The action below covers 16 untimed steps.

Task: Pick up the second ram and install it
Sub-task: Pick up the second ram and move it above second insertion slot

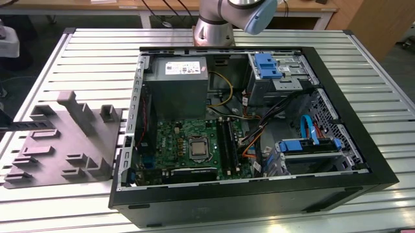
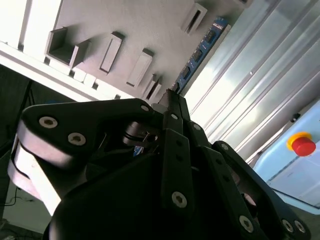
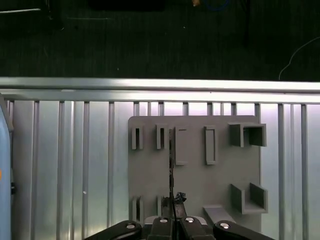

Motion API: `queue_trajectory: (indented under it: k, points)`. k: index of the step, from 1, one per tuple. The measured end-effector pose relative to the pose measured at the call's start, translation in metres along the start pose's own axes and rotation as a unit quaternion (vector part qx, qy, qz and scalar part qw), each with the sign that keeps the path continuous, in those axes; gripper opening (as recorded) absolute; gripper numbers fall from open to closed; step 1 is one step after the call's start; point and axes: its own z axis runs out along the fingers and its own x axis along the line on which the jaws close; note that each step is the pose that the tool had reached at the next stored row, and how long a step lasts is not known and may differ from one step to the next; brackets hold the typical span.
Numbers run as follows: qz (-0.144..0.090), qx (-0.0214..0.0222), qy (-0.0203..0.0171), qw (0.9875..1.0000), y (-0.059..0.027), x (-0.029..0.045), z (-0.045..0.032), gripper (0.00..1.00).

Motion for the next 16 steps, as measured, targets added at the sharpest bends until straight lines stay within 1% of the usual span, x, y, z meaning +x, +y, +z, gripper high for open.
queue_trajectory:
  k: [14, 16]
  points:
    - [0.0, 0.0, 0.0, 1.0, 0.0014, -0.0024, -0.0634, 0.11]
    - [0.0, -0.0001, 0.0001, 1.0, 0.0015, -0.0027, -0.0715, 0.11]
